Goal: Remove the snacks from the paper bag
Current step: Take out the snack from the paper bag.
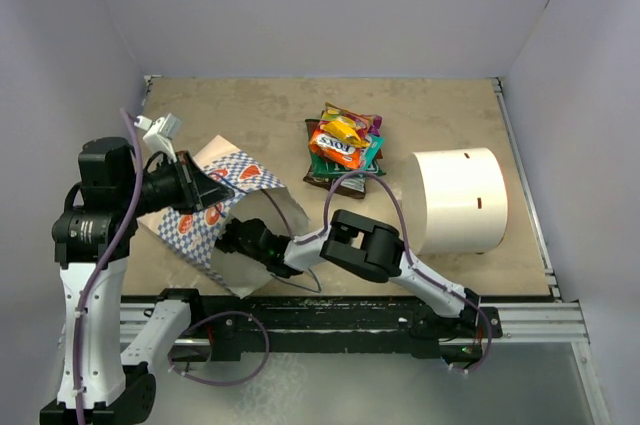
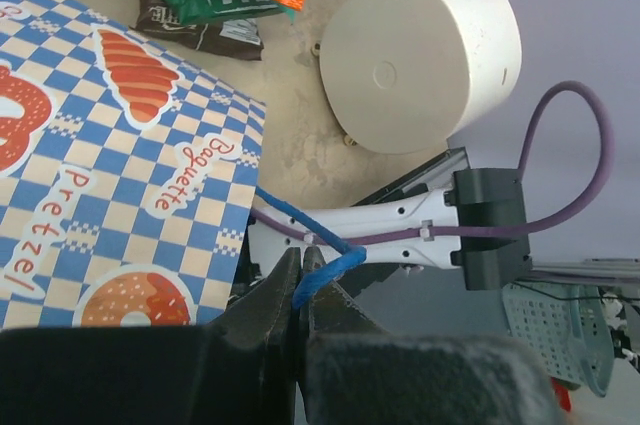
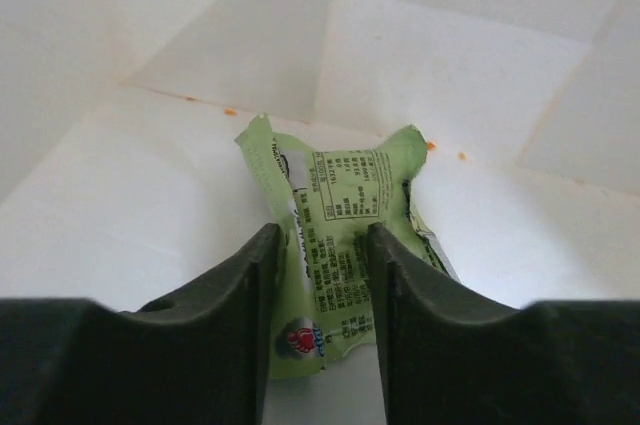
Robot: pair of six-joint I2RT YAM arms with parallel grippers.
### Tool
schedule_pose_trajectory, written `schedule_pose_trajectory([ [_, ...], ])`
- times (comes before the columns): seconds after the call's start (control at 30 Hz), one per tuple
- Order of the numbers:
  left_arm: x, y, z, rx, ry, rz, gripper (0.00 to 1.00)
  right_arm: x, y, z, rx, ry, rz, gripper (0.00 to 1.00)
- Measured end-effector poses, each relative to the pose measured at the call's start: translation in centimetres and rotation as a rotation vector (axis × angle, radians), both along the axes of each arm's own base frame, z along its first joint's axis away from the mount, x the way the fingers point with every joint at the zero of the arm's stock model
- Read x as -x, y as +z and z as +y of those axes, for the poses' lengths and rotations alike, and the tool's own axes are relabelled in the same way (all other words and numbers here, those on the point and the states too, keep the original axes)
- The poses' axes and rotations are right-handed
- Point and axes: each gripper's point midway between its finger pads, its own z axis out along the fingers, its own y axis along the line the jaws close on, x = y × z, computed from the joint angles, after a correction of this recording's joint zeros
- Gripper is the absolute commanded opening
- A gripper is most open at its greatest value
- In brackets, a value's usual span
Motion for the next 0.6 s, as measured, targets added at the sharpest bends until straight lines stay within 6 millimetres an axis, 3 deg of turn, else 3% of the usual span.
schedule_pose_trajectory([
  [0.07, 0.3, -0.3, 0.4, -0.02, 0.024, 0.003, 0.0, -0.4, 0.0, -0.9, 0.008, -0.013, 0.005, 0.22],
  [0.3, 0.1, -0.9, 1.8, -0.089, 0.111, 0.012, 0.0, -0.8, 1.0, -2.6, 0.014, -0.023, 0.012, 0.0],
  [0.6, -0.4, -1.2, 2.6, -0.123, 0.155, 0.013, 0.0, 1.3, 1.7, -4.3, 0.037, 0.057, 0.034, 0.0],
])
